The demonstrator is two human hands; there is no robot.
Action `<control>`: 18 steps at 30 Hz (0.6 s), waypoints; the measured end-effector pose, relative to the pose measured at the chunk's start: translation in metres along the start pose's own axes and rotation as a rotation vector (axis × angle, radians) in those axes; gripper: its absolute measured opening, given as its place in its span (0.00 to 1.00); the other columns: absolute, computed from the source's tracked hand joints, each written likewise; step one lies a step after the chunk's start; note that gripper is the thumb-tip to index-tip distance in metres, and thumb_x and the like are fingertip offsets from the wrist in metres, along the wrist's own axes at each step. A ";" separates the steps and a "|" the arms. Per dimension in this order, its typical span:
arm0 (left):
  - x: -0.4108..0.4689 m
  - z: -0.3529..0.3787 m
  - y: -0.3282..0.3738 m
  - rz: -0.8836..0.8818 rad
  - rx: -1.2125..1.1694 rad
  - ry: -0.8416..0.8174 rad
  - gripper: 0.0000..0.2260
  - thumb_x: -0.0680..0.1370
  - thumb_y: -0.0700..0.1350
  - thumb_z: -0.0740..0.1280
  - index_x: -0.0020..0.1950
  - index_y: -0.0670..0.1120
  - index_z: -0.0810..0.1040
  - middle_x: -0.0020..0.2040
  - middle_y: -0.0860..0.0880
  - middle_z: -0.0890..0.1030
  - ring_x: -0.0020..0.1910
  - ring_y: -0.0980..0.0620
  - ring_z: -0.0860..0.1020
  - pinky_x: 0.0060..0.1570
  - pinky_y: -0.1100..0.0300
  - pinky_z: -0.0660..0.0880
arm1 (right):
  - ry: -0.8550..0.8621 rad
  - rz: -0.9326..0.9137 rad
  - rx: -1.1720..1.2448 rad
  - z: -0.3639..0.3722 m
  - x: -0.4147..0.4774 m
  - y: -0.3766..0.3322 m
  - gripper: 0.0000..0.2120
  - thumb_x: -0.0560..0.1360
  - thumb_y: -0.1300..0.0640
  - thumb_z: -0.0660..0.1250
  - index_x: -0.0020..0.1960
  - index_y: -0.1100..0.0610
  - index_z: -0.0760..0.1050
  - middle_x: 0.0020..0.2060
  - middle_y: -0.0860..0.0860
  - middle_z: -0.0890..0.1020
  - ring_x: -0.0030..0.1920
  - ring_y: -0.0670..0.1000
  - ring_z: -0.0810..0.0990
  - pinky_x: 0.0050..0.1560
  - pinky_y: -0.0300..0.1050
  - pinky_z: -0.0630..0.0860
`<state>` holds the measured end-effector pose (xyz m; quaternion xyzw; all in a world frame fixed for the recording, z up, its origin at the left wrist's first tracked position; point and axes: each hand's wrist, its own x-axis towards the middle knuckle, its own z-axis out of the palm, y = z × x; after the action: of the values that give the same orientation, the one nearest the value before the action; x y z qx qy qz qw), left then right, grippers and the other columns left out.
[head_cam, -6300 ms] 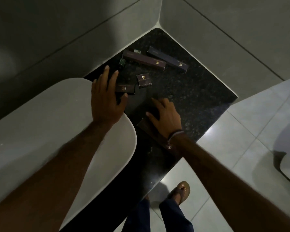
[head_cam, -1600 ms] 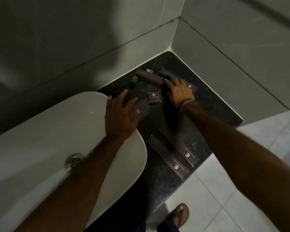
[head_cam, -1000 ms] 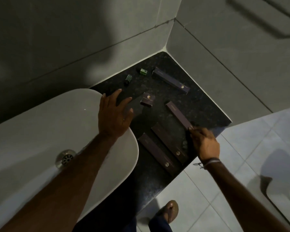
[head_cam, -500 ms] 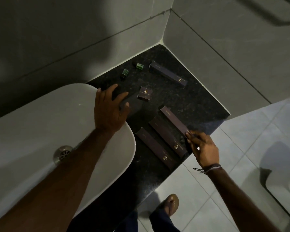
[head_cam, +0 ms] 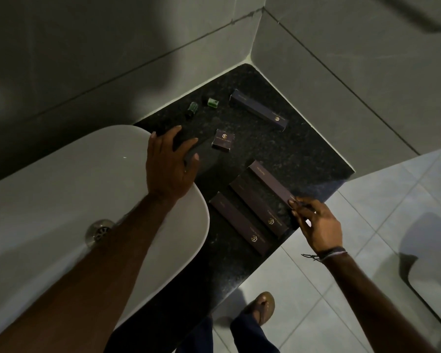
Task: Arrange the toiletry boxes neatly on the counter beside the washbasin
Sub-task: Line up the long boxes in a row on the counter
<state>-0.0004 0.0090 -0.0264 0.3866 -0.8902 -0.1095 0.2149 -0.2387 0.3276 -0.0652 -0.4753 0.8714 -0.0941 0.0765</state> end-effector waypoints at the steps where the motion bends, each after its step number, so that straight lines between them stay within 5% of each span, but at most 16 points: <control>1: 0.000 0.000 0.000 0.000 -0.001 -0.001 0.24 0.83 0.58 0.52 0.68 0.48 0.79 0.73 0.41 0.72 0.72 0.40 0.69 0.77 0.43 0.54 | -0.001 0.010 0.001 -0.001 0.000 0.000 0.15 0.73 0.58 0.72 0.60 0.55 0.82 0.60 0.55 0.80 0.56 0.58 0.79 0.49 0.50 0.80; 11: 0.000 -0.003 0.002 -0.017 -0.003 -0.036 0.24 0.82 0.57 0.53 0.68 0.48 0.79 0.73 0.41 0.71 0.73 0.39 0.69 0.77 0.42 0.55 | -0.032 0.032 0.022 -0.003 0.003 -0.001 0.14 0.75 0.57 0.71 0.61 0.55 0.82 0.61 0.56 0.79 0.57 0.58 0.79 0.50 0.51 0.80; 14: -0.001 -0.005 0.003 -0.024 -0.014 -0.044 0.23 0.82 0.57 0.54 0.66 0.47 0.80 0.73 0.41 0.72 0.73 0.39 0.69 0.77 0.43 0.55 | -0.002 0.028 -0.007 -0.010 0.003 -0.002 0.18 0.77 0.48 0.68 0.65 0.51 0.78 0.63 0.55 0.77 0.58 0.57 0.77 0.47 0.50 0.79; 18: -0.001 -0.006 0.004 -0.025 -0.048 -0.037 0.21 0.81 0.55 0.55 0.62 0.47 0.82 0.73 0.41 0.72 0.72 0.39 0.69 0.77 0.42 0.55 | 0.125 0.097 0.045 -0.029 0.038 -0.004 0.24 0.77 0.37 0.61 0.70 0.46 0.71 0.67 0.51 0.73 0.64 0.53 0.71 0.55 0.51 0.72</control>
<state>0.0004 0.0120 -0.0196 0.3903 -0.8862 -0.1405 0.2064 -0.2616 0.2963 -0.0379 -0.4240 0.8941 -0.1391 0.0372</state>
